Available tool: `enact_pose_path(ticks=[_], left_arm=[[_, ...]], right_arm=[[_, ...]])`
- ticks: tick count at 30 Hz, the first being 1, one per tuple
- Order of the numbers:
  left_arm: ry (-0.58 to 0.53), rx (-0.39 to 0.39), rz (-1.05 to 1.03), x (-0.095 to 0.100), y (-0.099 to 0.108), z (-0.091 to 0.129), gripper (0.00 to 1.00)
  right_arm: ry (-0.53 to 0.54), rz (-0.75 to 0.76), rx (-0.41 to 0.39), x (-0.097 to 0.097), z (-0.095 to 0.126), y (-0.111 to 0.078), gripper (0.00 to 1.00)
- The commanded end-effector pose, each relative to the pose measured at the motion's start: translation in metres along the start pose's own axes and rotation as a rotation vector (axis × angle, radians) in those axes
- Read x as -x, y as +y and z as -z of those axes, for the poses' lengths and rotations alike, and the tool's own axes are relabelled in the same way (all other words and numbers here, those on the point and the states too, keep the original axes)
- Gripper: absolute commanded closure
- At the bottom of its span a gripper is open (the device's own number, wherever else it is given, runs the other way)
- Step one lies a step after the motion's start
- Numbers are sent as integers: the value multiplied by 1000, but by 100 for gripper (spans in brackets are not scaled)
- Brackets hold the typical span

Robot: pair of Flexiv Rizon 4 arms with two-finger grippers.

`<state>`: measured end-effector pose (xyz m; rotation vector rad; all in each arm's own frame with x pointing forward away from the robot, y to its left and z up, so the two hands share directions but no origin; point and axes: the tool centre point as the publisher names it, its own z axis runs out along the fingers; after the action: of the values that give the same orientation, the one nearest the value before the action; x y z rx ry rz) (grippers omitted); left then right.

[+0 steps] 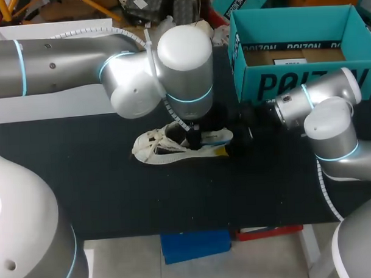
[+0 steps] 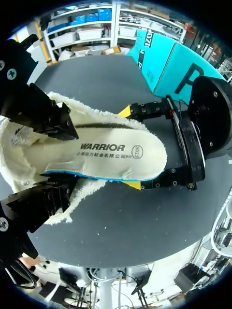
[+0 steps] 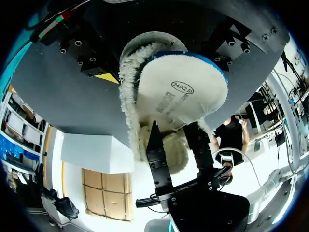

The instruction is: Take the shoe out of the shoebox, open the shoe tongue, remove and reinsert the insole, then place the shoe into the shoebox

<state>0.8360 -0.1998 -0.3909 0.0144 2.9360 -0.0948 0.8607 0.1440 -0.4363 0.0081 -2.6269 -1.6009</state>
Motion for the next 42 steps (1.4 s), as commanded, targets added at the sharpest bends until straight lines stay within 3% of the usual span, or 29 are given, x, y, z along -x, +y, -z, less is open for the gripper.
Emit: enact_pose_path(ticks=[1, 12, 22, 24, 27, 28, 29, 32, 38, 42], left_arm=[[-25, -2, 0, -2, -6, -4, 56], [-21, -36, -34, 11, -23, -15, 58], [-43, -63, -55, 19, -38, -10, 59], [-46, -66, -56, 20, -41, -9, 68], [-55, -61, -55, 21, -44, -9, 74], [-56, -60, -54, 20, -45, -9, 83], [-54, -53, -54, 20, -46, -11, 100], [-51, -44, -55, 19, -45, -12, 100], [-55, -62, -87, 6, -42, 10, 100], [-67, -104, -113, -8, -44, 42, 100]], right_arm=[[-1, -1, 0, -1, 0, -2, 100], [-1, -1, 0, -1, 0, -2, 100], [-1, -1, 0, -1, 0, -2, 100], [-1, -1, 0, -1, 0, -2, 100], [-1, -1, 0, -1, 0, -2, 100], [-1, -1, 0, -1, 0, -2, 100], [-1, -1, 0, -1, 0, -2, 100], [-1, -1, 0, -1, 0, -2, 100], [-1, -1, 0, -1, 0, -2, 100], [-1, -1, 0, -1, 0, -2, 100]])
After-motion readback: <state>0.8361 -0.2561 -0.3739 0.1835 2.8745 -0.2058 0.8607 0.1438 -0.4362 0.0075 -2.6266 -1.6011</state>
